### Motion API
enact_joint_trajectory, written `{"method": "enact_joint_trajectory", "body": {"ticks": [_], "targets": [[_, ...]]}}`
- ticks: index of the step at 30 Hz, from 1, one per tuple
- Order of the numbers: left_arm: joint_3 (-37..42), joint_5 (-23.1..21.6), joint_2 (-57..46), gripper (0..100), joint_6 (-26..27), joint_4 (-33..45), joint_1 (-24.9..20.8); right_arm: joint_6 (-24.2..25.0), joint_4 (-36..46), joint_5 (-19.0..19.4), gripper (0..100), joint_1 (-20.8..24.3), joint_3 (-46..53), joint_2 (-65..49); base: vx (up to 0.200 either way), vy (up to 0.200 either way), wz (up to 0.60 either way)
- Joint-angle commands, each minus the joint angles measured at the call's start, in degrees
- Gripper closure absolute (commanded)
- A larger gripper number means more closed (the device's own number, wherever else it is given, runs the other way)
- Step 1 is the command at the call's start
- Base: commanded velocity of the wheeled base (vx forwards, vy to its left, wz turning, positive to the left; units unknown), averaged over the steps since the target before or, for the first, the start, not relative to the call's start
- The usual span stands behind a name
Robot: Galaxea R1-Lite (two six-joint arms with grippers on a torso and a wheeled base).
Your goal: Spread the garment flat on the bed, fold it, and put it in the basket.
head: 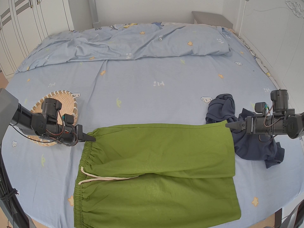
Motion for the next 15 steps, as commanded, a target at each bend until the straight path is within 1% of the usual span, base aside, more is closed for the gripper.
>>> {"method": "enact_joint_trajectory", "body": {"ticks": [1, 8, 15], "targets": [[0.34, 0.01, -0.56, 100, 0.0, -0.11, -0.1, -0.09, -0.26, -0.32, 0, 0.05, -1.32, 5.14, 0.0, 0.0, 0.0], [0.69, 0.01, -0.83, 100, 0.09, -0.11, -0.28, 0.52, -1.75, -0.41, 0, 1.98, -5.89, 8.66, 0.0, 0.0, 0.0], [0.78, 0.01, -1.09, 100, 0.18, -0.11, -0.37, 1.93, -2.54, -0.32, 0, 2.86, -6.95, 8.92, 0.0, 0.0, 0.0]]}}
